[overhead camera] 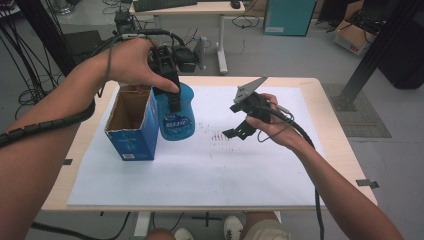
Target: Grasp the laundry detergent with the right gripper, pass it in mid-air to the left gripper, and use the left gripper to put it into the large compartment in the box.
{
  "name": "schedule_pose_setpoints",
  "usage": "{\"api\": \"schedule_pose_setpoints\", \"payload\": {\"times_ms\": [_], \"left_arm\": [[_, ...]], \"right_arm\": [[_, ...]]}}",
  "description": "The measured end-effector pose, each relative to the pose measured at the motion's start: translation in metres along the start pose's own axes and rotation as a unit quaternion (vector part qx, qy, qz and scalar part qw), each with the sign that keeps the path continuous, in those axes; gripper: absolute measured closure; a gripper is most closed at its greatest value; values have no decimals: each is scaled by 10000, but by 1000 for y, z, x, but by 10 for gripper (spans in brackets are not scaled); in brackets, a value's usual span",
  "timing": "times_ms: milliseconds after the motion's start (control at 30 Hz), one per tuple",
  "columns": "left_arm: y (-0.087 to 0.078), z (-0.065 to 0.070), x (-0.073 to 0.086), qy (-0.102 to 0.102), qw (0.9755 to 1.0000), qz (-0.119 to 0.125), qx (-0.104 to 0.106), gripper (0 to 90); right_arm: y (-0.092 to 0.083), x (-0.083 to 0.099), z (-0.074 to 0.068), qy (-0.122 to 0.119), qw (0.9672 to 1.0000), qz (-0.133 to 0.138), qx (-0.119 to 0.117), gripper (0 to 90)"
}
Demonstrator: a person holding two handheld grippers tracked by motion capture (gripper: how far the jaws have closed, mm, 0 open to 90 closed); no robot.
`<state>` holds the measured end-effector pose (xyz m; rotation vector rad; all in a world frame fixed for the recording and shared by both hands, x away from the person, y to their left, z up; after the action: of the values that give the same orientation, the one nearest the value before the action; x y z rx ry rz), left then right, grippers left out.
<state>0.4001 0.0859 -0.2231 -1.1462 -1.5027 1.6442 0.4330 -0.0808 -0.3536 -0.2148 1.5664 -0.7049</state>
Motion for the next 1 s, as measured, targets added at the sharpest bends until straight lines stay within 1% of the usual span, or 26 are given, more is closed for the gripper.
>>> {"api": "schedule_pose_setpoints", "payload": {"times_ms": [67,100,133,167,200,233,267,300,367,400,500,533,567,600,633,667,700,733,767,800,833,867,900,933,967,1000], "left_arm": [[-4,-3,1,-101,9999,-18,-57,372],[-7,-6,2,-169,9998,-15,-119,372],[-10,-7,3,-272,9995,-21,-141,372],[-11,-8,2,-514,9983,113,-249,372],[-15,-10,3,-565,9981,78,-241,372],[-19,-13,3,-598,9977,98,-307,372],[-21,-14,4,-722,9968,118,-316,372],[-26,-17,4,-803,9960,143,-361,372],[-36,-23,7,-1009,9938,168,-439,372],[-41,-25,8,-1076,9929,208,-472,372],[-53,-33,12,-1349,9887,270,-595,372],[-57,-35,13,-1462,9869,292,-625,372],[-62,-39,16,-1573,9847,290,-686,372],[-66,-41,18,-1598,9844,248,-693,372],[-71,-46,20,-1800,9805,288,-735,372],[-75,-48,23,-1844,9799,241,-726,372],[-80,-52,28,-1814,9806,112,-728,372],[-83,-55,30,-1919,9786,108,-730,372],[-86,-57,33,-2133,9744,117,-706,372],[-88,-59,36,-2180,9733,110,-717,372],[-91,-61,38,-2288,9707,119,-726,373],[-93,-63,40,-2410,9676,144,-744,373],[-96,-66,43,-2502,9651,143,-762,373],[-98,-68,45,-2573,9632,135,-770,373],[-100,-71,47,-2685,9598,156,-804,373],[-102,-73,48,-2770,9572,171,-828,373]], "right_arm": [[-11,4,6,118,9997,-36,191,55],[-15,5,8,113,9997,-49,217,53],[-22,8,11,114,9996,-132,217,53],[-27,10,12,212,9992,-218,251,51],[-32,11,14,270,9991,-178,274,47],[-36,13,15,278,9988,-209,330,45],[-41,15,18,244,9986,-232,406,45],[-44,16,19,269,9982,-251,476,45],[-51,20,21,261,9978,-313,529,46],[-55,22,23,247,9974,-378,557,45],[-65,26,26,258,9966,-453,642,45],[-67,27,26,302,9963,-456,669,45],[-70,28,27,268,9962,-500,660,45],[-74,29,29,265,9960,-520,681,45],[-76,29,29,264,9959,-520,694,45],[-80,30,31,270,9957,-530,717,45],[-82,30,31,303,9953,-536,751,45],[-85,31,32,296,9951,-545,773,45],[-87,32,33,276,9949,-573,779,45],[-89,32,33,333,9944,-572,822,46],[-91,32,34,320,9944,-582,822,46],[-94,32,35,346,9942,-579,833,45],[-96,33,36,294,9945,-579,818,45],[-97,33,37,333,9941,-567,868,45],[-99,33,37,327,9943,-574,840,45],[-100,34,39,284,9943,-595,839,45]]}}
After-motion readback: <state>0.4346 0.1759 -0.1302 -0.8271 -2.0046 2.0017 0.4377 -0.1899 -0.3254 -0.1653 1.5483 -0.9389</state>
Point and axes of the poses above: each handheld gripper's, and its own axes: y roughly forward along the jaws, x roughly out of its underside, z roughly to its right, the point moved 9 cm from there along y, roughly forward along the jaws, and after that the axes turned 11 degrees about z, right-handed, at the moved point
